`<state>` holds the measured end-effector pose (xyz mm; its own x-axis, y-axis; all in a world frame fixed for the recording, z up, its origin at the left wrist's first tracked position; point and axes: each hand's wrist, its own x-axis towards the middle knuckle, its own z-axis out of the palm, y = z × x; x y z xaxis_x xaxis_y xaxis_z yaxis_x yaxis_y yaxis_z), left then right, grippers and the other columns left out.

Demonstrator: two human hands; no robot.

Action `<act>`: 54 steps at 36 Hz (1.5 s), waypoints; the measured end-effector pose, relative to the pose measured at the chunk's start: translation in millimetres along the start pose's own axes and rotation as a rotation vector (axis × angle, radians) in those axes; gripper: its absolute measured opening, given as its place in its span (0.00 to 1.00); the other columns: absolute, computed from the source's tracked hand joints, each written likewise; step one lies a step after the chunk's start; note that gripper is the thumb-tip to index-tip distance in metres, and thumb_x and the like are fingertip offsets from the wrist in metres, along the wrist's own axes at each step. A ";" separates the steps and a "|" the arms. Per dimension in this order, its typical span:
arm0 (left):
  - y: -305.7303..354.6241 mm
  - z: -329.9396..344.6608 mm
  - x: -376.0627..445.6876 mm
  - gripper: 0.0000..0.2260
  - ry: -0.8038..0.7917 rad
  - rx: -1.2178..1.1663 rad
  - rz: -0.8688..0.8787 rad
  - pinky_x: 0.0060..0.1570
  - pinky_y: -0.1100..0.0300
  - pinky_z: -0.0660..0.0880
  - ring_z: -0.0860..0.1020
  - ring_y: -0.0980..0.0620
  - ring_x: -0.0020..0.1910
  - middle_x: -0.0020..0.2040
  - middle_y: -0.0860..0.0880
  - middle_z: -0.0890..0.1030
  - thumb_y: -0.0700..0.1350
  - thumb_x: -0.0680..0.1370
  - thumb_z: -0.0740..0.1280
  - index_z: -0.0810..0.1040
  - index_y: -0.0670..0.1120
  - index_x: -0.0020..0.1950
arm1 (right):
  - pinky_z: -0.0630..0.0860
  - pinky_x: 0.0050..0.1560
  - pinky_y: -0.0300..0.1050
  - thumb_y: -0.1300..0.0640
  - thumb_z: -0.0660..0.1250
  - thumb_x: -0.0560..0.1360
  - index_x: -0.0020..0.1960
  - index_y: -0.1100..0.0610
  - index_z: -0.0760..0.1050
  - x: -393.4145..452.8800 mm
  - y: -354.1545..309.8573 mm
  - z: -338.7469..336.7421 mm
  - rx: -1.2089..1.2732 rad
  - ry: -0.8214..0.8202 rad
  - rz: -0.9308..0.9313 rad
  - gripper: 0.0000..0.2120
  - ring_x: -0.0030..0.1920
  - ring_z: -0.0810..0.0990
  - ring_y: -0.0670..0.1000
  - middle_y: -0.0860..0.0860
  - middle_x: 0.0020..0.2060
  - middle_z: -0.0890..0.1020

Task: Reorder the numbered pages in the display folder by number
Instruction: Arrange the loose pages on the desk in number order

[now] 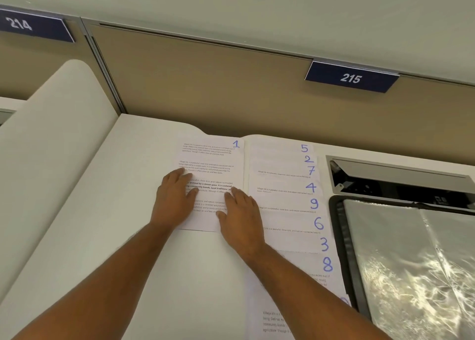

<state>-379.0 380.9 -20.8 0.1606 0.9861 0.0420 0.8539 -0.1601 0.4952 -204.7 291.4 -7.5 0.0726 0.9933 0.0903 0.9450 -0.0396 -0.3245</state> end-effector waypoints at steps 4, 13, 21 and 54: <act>1.6 -0.2 8.6 0.23 -0.034 0.002 0.009 0.74 0.47 0.62 0.65 0.43 0.76 0.77 0.44 0.68 0.49 0.81 0.68 0.72 0.44 0.74 | 0.59 0.78 0.55 0.49 0.66 0.81 0.75 0.59 0.70 4.0 2.8 -3.7 0.001 -0.063 -0.009 0.26 0.76 0.67 0.55 0.56 0.76 0.69; 12.5 1.4 24.2 0.24 -0.076 0.012 0.007 0.76 0.47 0.61 0.62 0.44 0.77 0.79 0.45 0.65 0.50 0.82 0.66 0.69 0.44 0.76 | 0.48 0.81 0.54 0.46 0.60 0.84 0.81 0.57 0.59 13.7 11.2 -10.4 -0.001 -0.135 0.015 0.30 0.81 0.54 0.52 0.53 0.81 0.58; 15.6 2.5 26.0 0.23 -0.060 0.014 0.013 0.75 0.47 0.62 0.64 0.44 0.76 0.78 0.44 0.67 0.49 0.82 0.67 0.70 0.43 0.75 | 0.47 0.81 0.54 0.46 0.59 0.84 0.82 0.56 0.57 16.4 14.8 -10.6 -0.006 -0.152 0.016 0.30 0.82 0.53 0.52 0.53 0.82 0.57; 173.2 49.9 140.6 0.19 -0.239 0.175 0.312 0.66 0.50 0.71 0.70 0.45 0.69 0.68 0.45 0.76 0.43 0.81 0.67 0.73 0.45 0.73 | 0.75 0.57 0.53 0.61 0.65 0.81 0.67 0.58 0.75 125.1 228.6 -103.8 -0.189 -0.017 0.247 0.15 0.60 0.76 0.59 0.57 0.62 0.79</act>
<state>-183.9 489.6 27.5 0.5172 0.8546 -0.0463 0.8139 -0.4745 0.3353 53.6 395.4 27.4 0.3039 0.9526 0.0143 0.9420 -0.2982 -0.1542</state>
